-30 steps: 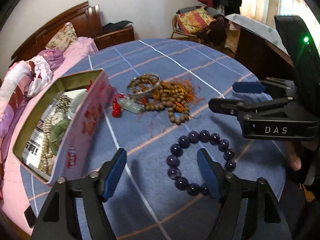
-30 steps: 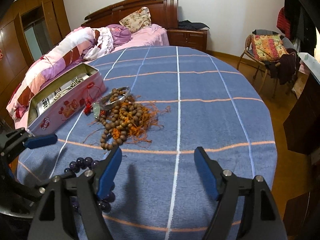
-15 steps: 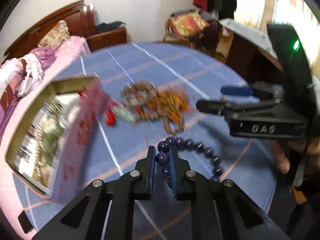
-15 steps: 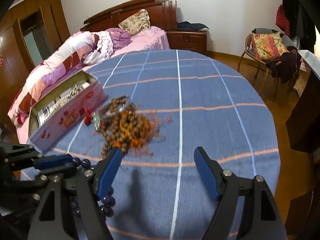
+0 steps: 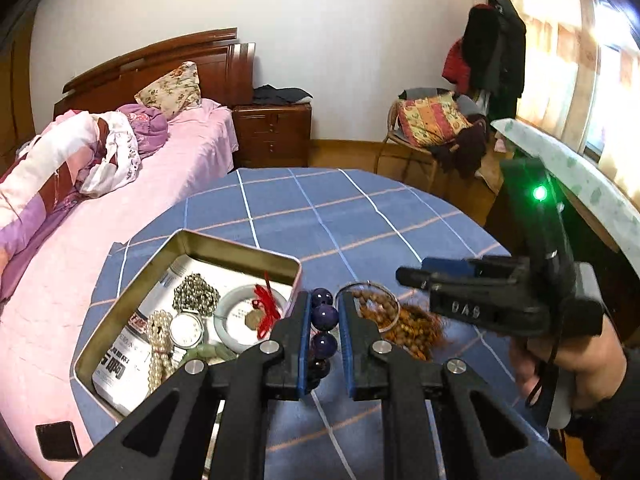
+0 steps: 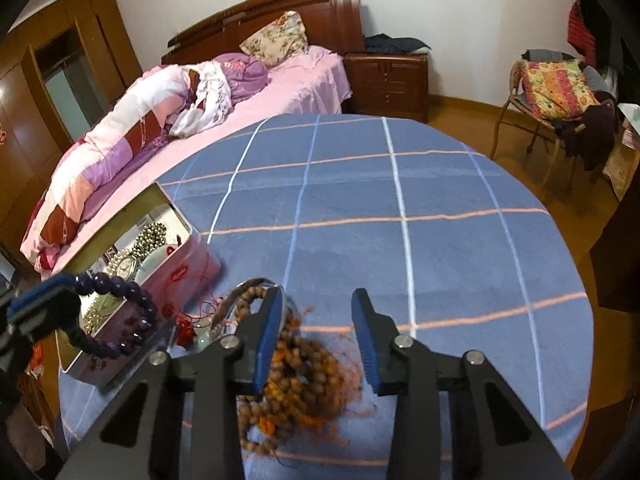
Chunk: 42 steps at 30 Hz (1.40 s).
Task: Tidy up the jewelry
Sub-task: 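Grasp the purple bead bracelet with the left gripper while the right gripper grasps the silver bangle, then carry the purple bracelet with the left gripper while the right gripper carries the silver bangle to the tin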
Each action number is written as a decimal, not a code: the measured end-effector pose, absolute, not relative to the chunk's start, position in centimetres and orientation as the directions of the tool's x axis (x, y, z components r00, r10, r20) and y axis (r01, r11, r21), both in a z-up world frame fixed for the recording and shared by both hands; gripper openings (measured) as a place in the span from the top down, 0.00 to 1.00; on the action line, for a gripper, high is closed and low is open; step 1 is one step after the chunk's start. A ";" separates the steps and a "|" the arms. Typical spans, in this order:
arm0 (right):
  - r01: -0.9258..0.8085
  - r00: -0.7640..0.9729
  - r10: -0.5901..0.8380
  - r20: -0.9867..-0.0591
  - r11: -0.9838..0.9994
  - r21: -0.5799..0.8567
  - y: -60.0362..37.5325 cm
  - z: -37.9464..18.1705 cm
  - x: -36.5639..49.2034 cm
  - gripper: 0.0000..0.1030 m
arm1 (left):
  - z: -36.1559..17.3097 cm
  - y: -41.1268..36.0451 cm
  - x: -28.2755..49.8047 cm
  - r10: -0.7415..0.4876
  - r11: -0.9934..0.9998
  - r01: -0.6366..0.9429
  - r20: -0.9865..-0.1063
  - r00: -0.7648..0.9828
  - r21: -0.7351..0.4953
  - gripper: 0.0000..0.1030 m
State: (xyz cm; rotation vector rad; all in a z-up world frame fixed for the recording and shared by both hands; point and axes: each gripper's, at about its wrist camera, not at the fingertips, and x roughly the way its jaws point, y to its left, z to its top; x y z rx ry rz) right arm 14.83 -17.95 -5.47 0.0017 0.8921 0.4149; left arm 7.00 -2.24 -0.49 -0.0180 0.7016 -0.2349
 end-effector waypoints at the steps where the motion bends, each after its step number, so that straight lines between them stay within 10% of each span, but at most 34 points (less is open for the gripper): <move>1: -0.356 0.550 0.355 -0.756 0.918 0.173 -17.9 -5.5 14.7 0.62 | -0.5 -2.1 7.2 -0.221 0.974 0.206 -0.638 0.738 -0.099 0.88; 14: -0.426 0.460 0.363 -0.810 0.891 0.157 -16.6 -7.0 14.8 0.83 | -1.0 -1.9 6.9 -0.242 0.969 0.211 -0.646 0.724 -0.126 0.88; 42: -0.434 0.593 0.389 -0.705 0.892 0.127 -16.5 -3.4 11.8 0.93 | 0.7 -0.3 5.7 -0.251 0.968 0.198 -0.608 0.753 -0.155 0.88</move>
